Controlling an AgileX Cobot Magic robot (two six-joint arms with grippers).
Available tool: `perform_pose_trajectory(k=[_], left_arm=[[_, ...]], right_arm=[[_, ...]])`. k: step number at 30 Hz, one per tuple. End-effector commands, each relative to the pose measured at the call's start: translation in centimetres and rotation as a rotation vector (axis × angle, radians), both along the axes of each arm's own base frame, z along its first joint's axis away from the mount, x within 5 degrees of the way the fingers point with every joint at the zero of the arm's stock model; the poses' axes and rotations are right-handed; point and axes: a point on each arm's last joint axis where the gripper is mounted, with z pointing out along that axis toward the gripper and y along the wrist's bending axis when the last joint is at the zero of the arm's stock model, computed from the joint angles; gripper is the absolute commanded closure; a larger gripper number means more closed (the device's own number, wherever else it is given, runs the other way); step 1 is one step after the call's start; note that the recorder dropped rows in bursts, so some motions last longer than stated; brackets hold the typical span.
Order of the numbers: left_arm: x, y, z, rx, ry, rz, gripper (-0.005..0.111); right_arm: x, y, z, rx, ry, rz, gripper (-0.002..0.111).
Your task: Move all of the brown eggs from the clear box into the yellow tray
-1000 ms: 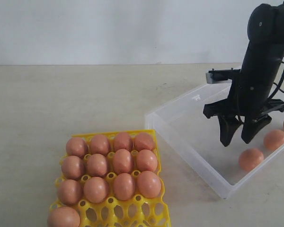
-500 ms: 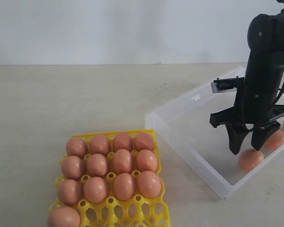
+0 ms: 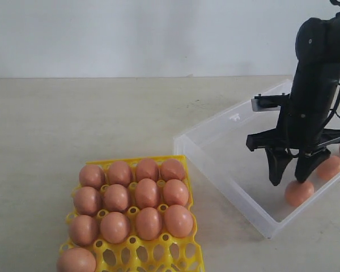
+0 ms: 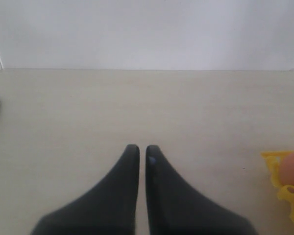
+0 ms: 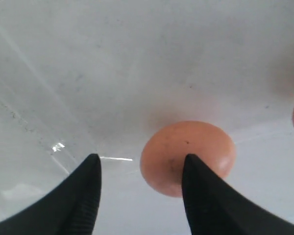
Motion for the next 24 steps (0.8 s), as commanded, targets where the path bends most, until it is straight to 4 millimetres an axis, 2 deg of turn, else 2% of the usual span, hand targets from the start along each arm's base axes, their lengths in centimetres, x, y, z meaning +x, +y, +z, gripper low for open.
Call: perform_pose_trajectory(k=[1, 10, 18, 22, 24], left_arm=[[0.0, 0.0, 0.1, 0.003, -0.008, 0.002, 0.103], [0.0, 0.0, 0.1, 0.003, -0.008, 0.002, 0.103], [0.0, 0.0, 0.1, 0.003, -0.008, 0.002, 0.103], [0.0, 0.0, 0.1, 0.003, -0.008, 0.002, 0.103], [0.0, 0.0, 0.1, 0.003, -0.008, 0.002, 0.103]], right_arm=[[0.1, 1.0, -0.4, 0.103, 0.022, -0.054, 0.064], [0.6, 1.5, 0.0, 0.162, -0.032, -0.053, 0.064], [3.5, 2.2, 4.2, 0.217, -0.139, -0.19, 0.064], [3.3, 2.0, 5.8, 0.202, -0.17, -0.246, 0.064], [3.2, 1.3, 5.7, 0.115, -0.177, -0.259, 0.064]])
